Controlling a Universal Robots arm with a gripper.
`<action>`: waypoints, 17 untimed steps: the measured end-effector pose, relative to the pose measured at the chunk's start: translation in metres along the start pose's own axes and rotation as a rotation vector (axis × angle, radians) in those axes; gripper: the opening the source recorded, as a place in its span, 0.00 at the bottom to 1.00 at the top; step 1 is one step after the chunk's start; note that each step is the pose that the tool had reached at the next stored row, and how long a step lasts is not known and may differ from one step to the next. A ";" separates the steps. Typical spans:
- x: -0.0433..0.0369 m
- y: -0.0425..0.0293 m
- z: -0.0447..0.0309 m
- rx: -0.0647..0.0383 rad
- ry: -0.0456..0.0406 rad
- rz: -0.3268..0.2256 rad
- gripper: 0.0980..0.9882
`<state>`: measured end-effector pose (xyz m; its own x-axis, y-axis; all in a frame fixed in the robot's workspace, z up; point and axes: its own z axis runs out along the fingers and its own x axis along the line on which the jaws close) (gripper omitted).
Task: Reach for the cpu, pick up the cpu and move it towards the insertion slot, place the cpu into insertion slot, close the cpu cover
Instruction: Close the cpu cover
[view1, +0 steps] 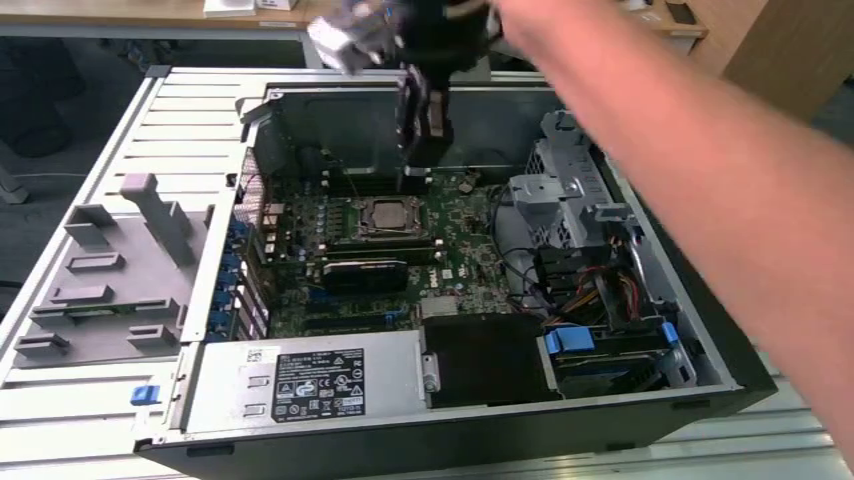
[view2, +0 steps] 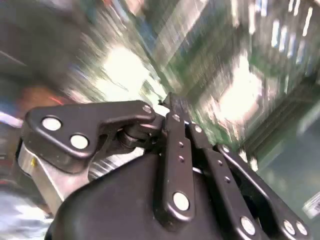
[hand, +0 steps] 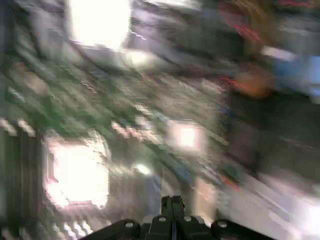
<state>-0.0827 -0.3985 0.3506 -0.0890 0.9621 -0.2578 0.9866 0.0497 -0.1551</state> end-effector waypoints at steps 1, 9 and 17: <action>-0.0086 -0.0057 -0.0116 0.017 -0.0238 -0.001 0.01; -0.0124 -0.0082 -0.0169 0.024 -0.0345 -0.001 0.01; -0.0124 -0.0082 -0.0169 0.024 -0.0345 -0.001 0.01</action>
<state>-0.0874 -0.4063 0.3713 -0.0949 0.9522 -0.2904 0.9830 0.0437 -0.1782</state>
